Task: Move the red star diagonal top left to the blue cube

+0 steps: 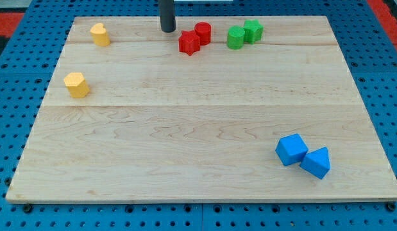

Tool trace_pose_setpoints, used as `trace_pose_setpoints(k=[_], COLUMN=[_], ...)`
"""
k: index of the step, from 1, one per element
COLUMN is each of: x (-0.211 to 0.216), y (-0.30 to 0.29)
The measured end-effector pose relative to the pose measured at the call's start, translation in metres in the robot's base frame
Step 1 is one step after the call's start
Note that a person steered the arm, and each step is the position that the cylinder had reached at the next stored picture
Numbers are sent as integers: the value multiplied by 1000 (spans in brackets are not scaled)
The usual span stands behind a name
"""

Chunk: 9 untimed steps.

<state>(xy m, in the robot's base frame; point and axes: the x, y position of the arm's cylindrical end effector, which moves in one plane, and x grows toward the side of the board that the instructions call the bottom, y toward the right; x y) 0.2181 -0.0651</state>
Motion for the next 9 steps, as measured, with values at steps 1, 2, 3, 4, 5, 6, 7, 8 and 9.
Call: trace_pose_setpoints(k=[1,2,3,4,5,6,7,8,9], x=[62,164,151,94,36,-6,-18,34,68], y=[20,37,16,-7,1,22,53,54,54])
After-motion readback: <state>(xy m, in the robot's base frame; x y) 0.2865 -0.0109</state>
